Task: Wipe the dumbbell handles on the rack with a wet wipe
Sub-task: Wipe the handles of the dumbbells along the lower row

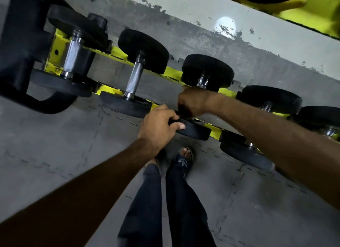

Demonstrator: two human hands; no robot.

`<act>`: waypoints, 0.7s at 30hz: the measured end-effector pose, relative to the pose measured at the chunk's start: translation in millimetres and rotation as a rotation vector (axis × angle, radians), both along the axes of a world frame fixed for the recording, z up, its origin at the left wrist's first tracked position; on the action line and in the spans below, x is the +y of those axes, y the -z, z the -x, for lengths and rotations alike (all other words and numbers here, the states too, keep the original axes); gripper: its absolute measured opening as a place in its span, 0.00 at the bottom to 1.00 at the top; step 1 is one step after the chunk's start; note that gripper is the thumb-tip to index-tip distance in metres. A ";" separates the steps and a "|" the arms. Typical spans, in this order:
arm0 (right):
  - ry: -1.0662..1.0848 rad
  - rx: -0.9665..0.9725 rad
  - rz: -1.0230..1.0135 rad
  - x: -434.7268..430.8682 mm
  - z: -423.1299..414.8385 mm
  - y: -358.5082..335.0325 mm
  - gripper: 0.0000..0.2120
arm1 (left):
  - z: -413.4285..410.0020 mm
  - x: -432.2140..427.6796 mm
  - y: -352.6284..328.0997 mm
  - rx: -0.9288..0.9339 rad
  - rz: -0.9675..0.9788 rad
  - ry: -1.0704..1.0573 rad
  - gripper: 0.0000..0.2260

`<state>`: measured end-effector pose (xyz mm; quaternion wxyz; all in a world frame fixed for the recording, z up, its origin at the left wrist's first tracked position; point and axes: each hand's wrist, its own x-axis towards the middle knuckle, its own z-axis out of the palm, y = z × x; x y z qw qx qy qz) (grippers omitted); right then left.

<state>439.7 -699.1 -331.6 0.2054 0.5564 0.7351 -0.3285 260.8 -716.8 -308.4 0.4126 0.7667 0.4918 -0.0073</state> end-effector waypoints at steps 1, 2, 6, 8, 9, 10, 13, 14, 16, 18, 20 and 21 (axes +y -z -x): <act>0.045 0.048 -0.066 -7.9 -2.9 -2.4 0.08 | 0.8 -0.3 0.6 -0.004 -0.002 -0.003 0.10; 0.077 0.085 -0.124 -17.8 -5.3 -3.9 0.08 | 1.3 -0.7 1.4 -0.008 -0.006 -0.006 0.10; 0.447 0.305 -0.325 -65.4 -9.7 6.0 0.15 | -0.1 0.3 -1.4 0.011 -0.018 -0.001 0.10; 0.762 0.371 -0.354 -85.2 -7.9 20.0 0.10 | -1.3 2.6 -3.8 0.032 -0.021 0.009 0.10; 0.922 0.379 -0.341 -92.3 -4.9 25.8 0.07 | -1.8 3.6 -4.7 0.043 -0.021 0.012 0.10; 1.067 0.358 -0.324 -96.7 -1.6 32.0 0.06 | -2.2 4.1 -5.3 0.052 -0.020 0.013 0.11; 1.402 0.275 -0.228 -101.1 1.3 49.7 0.04 | -4.4 3.7 -6.1 0.067 -0.020 0.012 0.11; 1.490 0.283 -0.166 -97.9 0.4 52.4 0.05 | -5.1 3.3 -5.7 0.070 -0.017 0.011 0.10; 1.612 0.419 -0.053 -89.9 -2.1 62.9 0.08 | -5.6 2.5 -5.4 0.079 -0.018 0.014 0.10; 1.678 0.627 0.070 -86.4 -3.6 65.3 0.13 | -5.1 1.8 -4.0 0.079 -0.025 0.021 0.10; 1.660 0.790 0.230 -84.4 -6.3 60.1 0.15 | -4.0 1.5 -3.1 0.079 -0.029 0.024 0.09; 1.644 0.849 0.301 -84.0 -9.3 57.5 0.16 | -3.9 1.3 -3.0 0.080 -0.032 0.027 0.09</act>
